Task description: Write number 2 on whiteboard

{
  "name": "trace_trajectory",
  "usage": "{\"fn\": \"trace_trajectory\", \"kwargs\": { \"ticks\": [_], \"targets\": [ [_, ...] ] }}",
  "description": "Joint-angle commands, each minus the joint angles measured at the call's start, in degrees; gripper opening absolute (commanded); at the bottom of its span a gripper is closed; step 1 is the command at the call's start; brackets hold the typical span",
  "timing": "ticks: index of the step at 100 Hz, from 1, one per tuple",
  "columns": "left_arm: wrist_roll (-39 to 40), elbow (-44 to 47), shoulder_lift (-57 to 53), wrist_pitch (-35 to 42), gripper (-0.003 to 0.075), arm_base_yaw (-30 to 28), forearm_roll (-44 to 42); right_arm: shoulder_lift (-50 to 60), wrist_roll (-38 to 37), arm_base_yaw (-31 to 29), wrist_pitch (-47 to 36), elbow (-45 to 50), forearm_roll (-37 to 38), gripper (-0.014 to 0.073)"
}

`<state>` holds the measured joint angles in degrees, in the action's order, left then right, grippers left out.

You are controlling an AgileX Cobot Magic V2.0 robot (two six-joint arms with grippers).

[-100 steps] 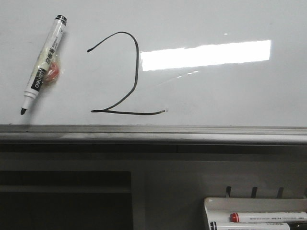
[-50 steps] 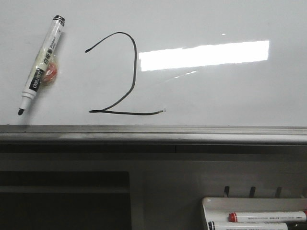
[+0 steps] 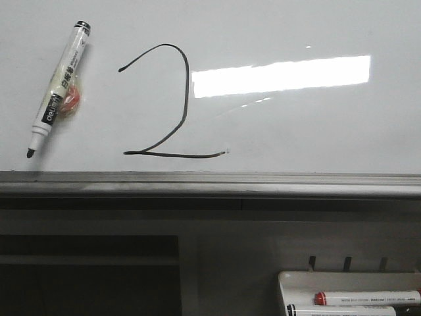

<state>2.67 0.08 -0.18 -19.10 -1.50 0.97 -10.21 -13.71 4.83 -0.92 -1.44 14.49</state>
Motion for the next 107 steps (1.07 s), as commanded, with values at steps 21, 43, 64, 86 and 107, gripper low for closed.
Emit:
{"fn": "trace_trajectory", "kwargs": {
  "ticks": [21, 43, 64, 86, 107],
  "targets": [
    [0.4, 0.6, -1.6, 2.9, -0.002, 0.0, 0.6, 11.7, 0.0, -9.4, 6.2, 3.6, -1.0, -0.0051],
    [0.4, 0.6, -1.6, 2.9, -0.002, 0.0, 0.6, 12.0, 0.1, -10.0, 19.3, 3.6, -0.9, -0.0051],
    [0.4, 0.6, -1.6, 2.9, -0.002, 0.0, 0.6, 12.0, 0.1, -10.0, 19.3, 3.6, -0.9, -0.0051],
    [0.4, 0.6, -1.6, 2.9, -0.002, 0.0, 0.6, 12.0, 0.1, -10.0, 18.9, 3.6, -0.9, -0.0051],
    [0.4, 0.6, -1.6, 2.9, -0.002, 0.0, 0.6, 12.0, 0.1, -10.0, 18.9, 3.6, -0.9, -0.0051]
  ]
}}
